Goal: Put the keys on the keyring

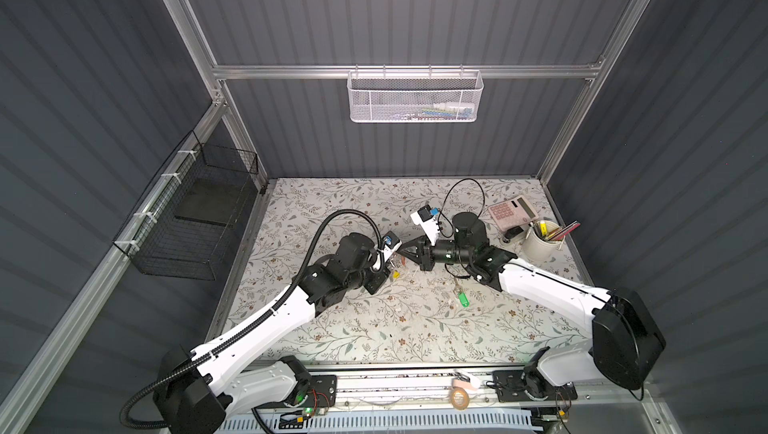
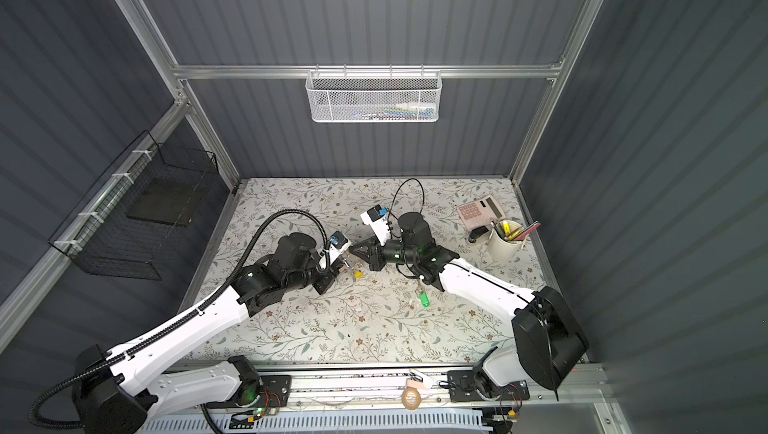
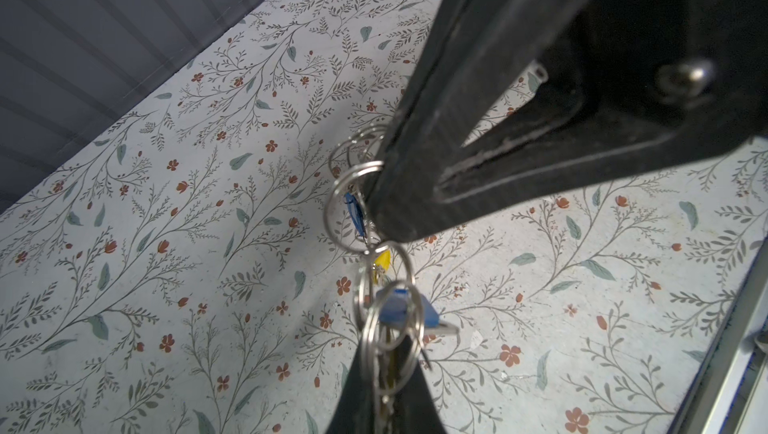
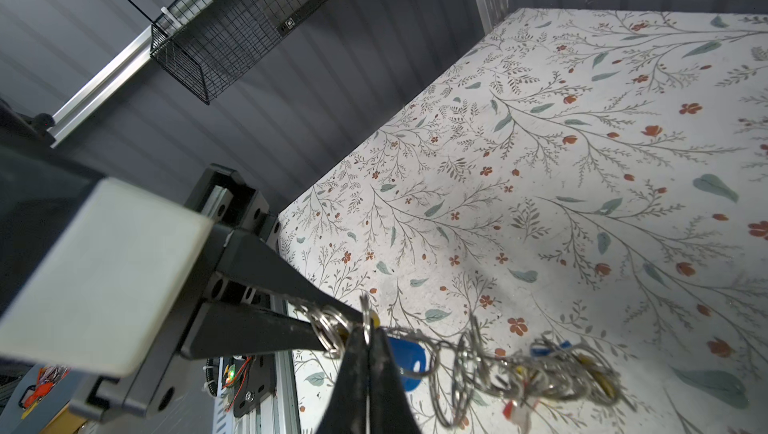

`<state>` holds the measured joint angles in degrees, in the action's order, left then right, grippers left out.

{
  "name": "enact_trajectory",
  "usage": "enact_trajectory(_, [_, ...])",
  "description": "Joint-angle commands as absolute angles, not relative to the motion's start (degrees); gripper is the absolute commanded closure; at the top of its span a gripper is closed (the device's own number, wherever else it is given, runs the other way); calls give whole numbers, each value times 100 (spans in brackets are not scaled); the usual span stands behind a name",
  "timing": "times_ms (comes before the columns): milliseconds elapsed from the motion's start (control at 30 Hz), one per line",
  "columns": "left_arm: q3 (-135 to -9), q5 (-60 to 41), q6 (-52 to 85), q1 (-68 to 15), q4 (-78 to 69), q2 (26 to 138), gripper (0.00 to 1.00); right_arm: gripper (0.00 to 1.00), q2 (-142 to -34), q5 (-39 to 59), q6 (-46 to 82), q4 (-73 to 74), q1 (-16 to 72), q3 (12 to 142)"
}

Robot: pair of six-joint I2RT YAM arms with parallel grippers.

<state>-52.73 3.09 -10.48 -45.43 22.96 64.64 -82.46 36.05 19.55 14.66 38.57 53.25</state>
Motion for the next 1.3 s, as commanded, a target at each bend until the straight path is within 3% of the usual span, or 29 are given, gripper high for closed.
enact_trajectory(0, [-5451, -598, -1454, -4963, 1658, 6441, 100, 100, -8482, 3217, 2057, 1324, 3911, 5472])
enact_trajectory(67, [-5385, -528, -1362, -4966, 1603, 6390, 100, 100, -8428, 3167, 2048, 1362, 3905, 5441])
enact_trajectory(133, [-5230, -331, -1204, -4958, 1491, 6263, 86, 100, -8408, 3125, 1996, 1307, 3895, 5440])
enact_trajectory(200, [-5057, -163, -1060, -4956, 1372, 6112, 83, 100, -8380, 3111, 1978, 1275, 3885, 5425])
enact_trajectory(367, [-4680, 18, -663, -4956, 1197, 5960, 86, 100, -8369, 3098, 2008, 1292, 3860, 5414])
enact_trajectory(467, [-4515, 9, -633, -4957, 1084, 5898, 100, 100, -8423, 3151, 2073, 1334, 3858, 5423])
enact_trajectory(1033, [-4568, -514, -933, -5082, 686, 6236, 100, 100, -8979, 3392, 2567, 1284, 3946, 5741])
enact_trajectory(1267, [-4537, -714, -854, -5189, 371, 6344, 100, 100, -9061, 3375, 3080, 2460, 3993, 5428])
